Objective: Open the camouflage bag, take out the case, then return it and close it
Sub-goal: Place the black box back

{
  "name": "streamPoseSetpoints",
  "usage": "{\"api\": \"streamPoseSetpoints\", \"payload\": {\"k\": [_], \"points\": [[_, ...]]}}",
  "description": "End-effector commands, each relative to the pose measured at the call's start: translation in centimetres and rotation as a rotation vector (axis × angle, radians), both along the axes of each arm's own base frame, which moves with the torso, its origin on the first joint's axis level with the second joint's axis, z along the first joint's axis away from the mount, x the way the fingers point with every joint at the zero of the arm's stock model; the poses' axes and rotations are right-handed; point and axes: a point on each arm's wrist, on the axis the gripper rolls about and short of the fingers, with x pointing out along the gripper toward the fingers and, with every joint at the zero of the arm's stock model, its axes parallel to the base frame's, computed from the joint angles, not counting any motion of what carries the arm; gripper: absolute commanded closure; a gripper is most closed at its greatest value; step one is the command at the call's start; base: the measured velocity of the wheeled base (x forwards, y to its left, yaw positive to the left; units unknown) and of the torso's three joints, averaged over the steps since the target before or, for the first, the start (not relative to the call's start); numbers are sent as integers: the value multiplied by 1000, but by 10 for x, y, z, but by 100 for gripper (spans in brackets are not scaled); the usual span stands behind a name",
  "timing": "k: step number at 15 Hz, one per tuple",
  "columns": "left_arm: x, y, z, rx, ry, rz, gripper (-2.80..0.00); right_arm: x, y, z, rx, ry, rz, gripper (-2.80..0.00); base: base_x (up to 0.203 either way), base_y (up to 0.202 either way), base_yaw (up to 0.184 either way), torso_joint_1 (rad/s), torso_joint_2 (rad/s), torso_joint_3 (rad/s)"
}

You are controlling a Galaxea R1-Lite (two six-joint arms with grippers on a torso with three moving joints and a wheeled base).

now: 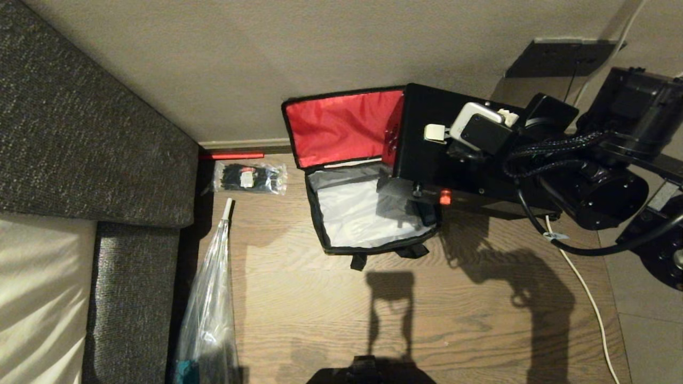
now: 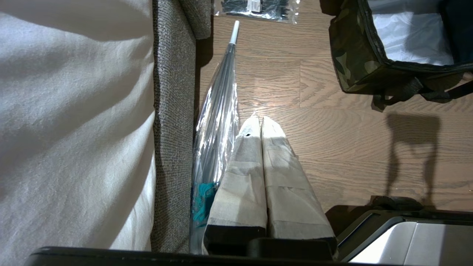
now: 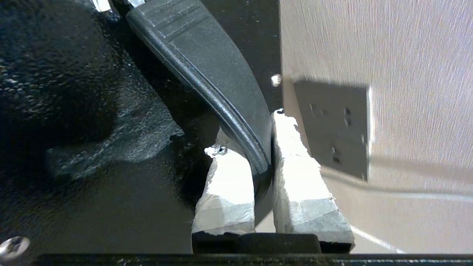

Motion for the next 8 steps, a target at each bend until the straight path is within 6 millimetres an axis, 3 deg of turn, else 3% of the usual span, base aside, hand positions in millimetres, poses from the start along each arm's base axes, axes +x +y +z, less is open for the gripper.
{"api": "streamPoseSetpoints", "payload": {"k": [1,4,8], "points": [[0,0,-1,-1,1,2,0,-9,14,-1,-8,1,52,0,0,0,0,0,0,0],[0,0,-1,-1,2,0,0,-10,35,-11,-20,26,119,0,0,0,0,0,0,0],[0,0,-1,-1,1,0,0,3,51,-27,-45,48,216,0,0,0,0,0,0,0]]}}
